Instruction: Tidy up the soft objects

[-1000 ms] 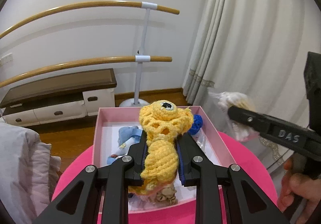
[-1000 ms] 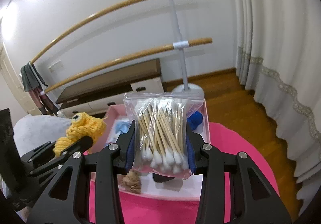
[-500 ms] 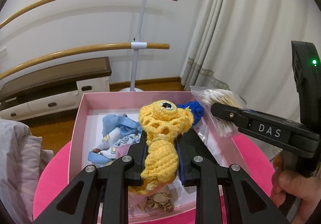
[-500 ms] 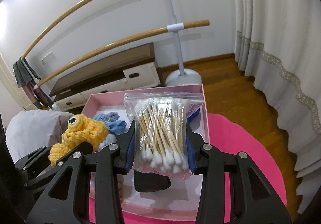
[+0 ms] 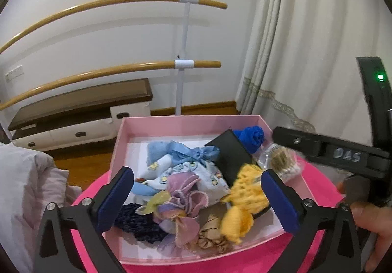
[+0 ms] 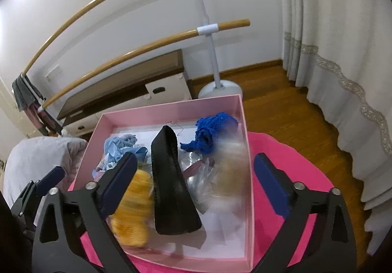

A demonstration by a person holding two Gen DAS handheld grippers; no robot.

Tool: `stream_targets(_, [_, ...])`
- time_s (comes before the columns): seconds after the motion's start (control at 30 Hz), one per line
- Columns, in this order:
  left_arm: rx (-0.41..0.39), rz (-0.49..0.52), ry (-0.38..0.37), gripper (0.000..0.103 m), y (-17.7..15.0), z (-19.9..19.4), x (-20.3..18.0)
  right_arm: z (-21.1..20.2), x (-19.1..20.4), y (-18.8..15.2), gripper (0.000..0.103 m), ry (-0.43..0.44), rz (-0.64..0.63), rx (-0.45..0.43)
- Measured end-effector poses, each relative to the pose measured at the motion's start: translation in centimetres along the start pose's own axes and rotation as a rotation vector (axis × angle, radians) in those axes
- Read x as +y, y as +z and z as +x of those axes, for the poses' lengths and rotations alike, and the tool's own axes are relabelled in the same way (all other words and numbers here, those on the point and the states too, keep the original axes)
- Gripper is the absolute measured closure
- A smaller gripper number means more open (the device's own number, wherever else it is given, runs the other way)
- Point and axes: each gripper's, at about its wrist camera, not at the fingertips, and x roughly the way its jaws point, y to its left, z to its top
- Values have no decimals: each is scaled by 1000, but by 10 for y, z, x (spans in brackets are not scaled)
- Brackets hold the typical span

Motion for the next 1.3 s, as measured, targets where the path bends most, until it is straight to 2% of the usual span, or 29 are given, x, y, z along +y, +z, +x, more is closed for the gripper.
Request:
stream_targets(0.23, [-27,-18,45,0,-15,-22,-6,-40,-1,-8,0,25,29,-62])
stream_targets(0.5, [-87,-6,56,0,-55,-93,-8,-101,20,-34,0,-12,-5,-127])
stream_targets(0.8, [-158,44,67,0,-96,-190,-12,-182,38,-89,0,-64,-11,-224])
stream_targets(1.03, [-209,68,42,0,-134,-265,-20,-242,46,-135,0,-139,-13,-290])
stream_targets(1.3, [-252,73,16,0,-171,-333,-21,-292,67,-185,0,-177,-17,-342])
